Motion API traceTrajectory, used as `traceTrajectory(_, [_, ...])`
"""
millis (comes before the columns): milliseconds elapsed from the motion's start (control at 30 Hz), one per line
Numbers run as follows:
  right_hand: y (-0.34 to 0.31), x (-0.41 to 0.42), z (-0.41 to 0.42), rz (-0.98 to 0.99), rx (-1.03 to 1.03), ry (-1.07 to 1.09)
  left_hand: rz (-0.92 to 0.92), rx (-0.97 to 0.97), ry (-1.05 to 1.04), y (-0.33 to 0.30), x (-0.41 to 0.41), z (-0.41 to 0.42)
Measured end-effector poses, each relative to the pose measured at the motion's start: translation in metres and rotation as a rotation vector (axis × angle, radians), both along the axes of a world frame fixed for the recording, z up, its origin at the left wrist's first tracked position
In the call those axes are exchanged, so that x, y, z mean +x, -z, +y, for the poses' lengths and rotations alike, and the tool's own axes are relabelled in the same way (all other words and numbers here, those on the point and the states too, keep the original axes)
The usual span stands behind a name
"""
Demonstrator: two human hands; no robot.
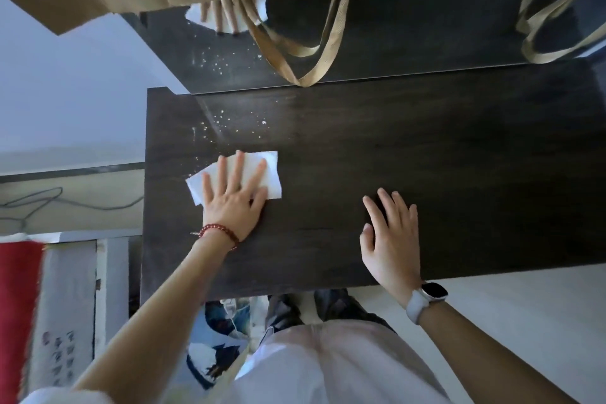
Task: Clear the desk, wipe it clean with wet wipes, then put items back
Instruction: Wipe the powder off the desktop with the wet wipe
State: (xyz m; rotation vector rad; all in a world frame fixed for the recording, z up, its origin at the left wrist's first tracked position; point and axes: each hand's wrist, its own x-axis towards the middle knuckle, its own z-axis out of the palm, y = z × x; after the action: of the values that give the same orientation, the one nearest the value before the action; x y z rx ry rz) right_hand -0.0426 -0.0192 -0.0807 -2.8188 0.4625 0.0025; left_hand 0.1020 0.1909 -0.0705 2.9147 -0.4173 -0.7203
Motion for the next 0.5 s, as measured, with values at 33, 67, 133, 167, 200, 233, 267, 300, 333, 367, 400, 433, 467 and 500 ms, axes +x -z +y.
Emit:
traceTrajectory(33, [0.000, 0.002, 0.000, -0.003, 0.008, 0.008, 0.008, 0.016, -0.014, 0.000, -0.016, 0.006])
traceTrajectory(67, [-0.001, 0.003, 0.001, -0.005, 0.019, 0.017, 0.007, 0.007, -0.004, 0.003, -0.038, 0.005])
traceTrajectory(133, [-0.001, 0.006, 0.004, -0.008, 0.042, 0.037, -0.004, -0.027, 0.117, 0.006, -0.090, -0.009])
traceTrajectory(167, [-0.001, 0.006, 0.005, -0.009, 0.049, 0.043, -0.008, -0.032, 0.203, 0.008, -0.112, -0.017])
traceTrajectory(200, [0.000, 0.007, 0.006, -0.008, 0.051, 0.046, 0.001, -0.020, 0.276, 0.009, -0.126, -0.022])
traceTrajectory(233, [0.000, 0.006, 0.006, -0.003, 0.048, 0.044, -0.003, 0.004, 0.324, 0.009, -0.131, -0.021])
traceTrajectory(267, [0.001, 0.006, 0.006, 0.002, 0.042, 0.039, -0.015, 0.019, 0.334, 0.011, -0.132, -0.014])
traceTrajectory(300, [0.001, 0.005, 0.006, 0.005, 0.032, 0.030, -0.030, 0.031, 0.308, 0.012, -0.130, 0.000])
traceTrajectory(333, [0.002, 0.004, 0.006, 0.007, 0.021, 0.021, -0.044, 0.034, 0.249, 0.012, -0.127, 0.017])
traceTrajectory(367, [0.002, 0.003, 0.006, 0.006, 0.011, 0.015, -0.064, 0.030, 0.160, 0.014, -0.124, 0.036])
traceTrajectory(400, [0.003, 0.002, 0.007, 0.006, 0.004, 0.009, -0.058, 0.031, 0.052, 0.014, -0.121, 0.053])
traceTrajectory(433, [0.003, 0.002, 0.008, 0.006, -0.002, 0.001, -0.034, 0.042, -0.054, 0.012, -0.120, 0.066])
traceTrajectory(467, [0.003, 0.001, 0.009, 0.011, -0.006, -0.002, -0.012, 0.060, -0.137, 0.010, -0.119, 0.073])
traceTrajectory(500, [0.003, 0.001, 0.010, 0.018, -0.009, -0.002, -0.004, 0.075, -0.184, 0.011, -0.119, 0.073])
